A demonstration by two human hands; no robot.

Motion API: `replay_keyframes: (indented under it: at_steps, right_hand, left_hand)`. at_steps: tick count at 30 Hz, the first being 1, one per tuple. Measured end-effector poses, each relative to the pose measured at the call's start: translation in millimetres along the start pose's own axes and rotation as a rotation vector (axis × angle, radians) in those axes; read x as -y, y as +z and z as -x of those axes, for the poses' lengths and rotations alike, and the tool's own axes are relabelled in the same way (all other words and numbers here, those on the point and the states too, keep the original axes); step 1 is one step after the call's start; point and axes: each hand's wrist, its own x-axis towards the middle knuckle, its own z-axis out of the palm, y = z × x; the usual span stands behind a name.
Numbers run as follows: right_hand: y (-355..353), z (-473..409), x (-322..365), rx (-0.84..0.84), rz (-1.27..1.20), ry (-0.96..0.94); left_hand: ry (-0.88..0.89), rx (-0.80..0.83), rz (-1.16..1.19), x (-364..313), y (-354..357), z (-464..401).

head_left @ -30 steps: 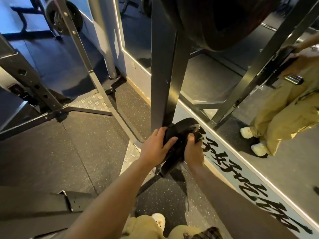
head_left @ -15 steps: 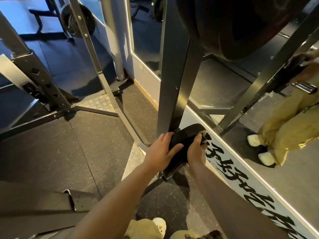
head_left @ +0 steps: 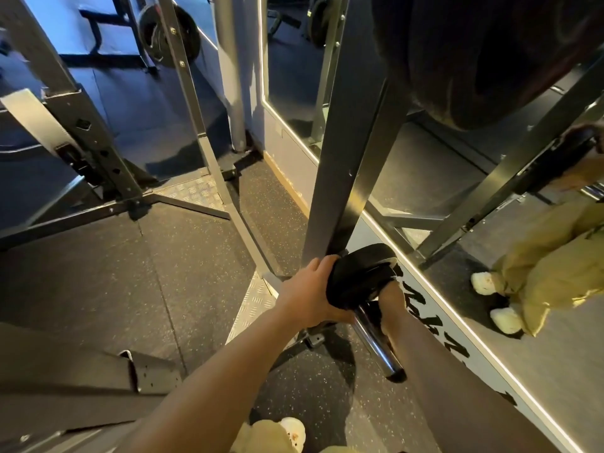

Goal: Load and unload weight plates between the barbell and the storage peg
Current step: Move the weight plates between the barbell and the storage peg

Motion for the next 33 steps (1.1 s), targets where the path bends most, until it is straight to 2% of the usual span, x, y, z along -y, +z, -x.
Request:
replay_keyframes:
  at_steps: [3, 7, 14, 20, 23, 26, 29, 31, 33]
  right_hand:
    - [-1.3, 0.0, 2.9, 0.037, 0.060, 0.024]
    - [0.3, -6.8, 4.4, -0.029, 0.147, -0.021]
    - [-14.2, 1.3, -2.3, -0.019, 0.409, -0.040]
    - [-43.9, -1.8, -33.1, 0.028, 0.917, -0.334]
    - [-54.1, 4.7, -41.4, 0.072, 1.034, -0.411]
    - [-64.8, 8.2, -52.9, 0.172, 1.061, -0.466]
    - [-69.7, 5.2, -70.3, 0.142, 1.123, -0.564]
    - [-71.0, 9.7, -92.9, 0.077, 1.224, -0.735]
    - [-75.4, 23.0, -116.7, 0.059, 1.358, -0.991]
  left_hand:
    - [-0.009, 0.003, -0.066, 0.6, 4.2, -1.5]
    - [-0.016, -0.019, -0.123, -2.0, 4.6, -4.1]
    - [-0.055, -0.030, -0.073, -7.6, 4.0, 2.3]
    - [-0.177, -0.144, -0.067, -15.5, 15.3, 17.3]
    - [-0.249, -0.193, -0.002, -14.3, 21.4, 48.6]
    - [-0.439, -0.133, 0.156, 3.0, 30.6, 96.0]
    - [-0.672, -0.023, 0.126, 28.8, 48.8, 143.7]
    - [-0.776, -0.030, 0.145, 32.1, 66.5, 181.3]
    - [-0.850, -0.058, 0.196, 24.7, 88.5, 214.9]
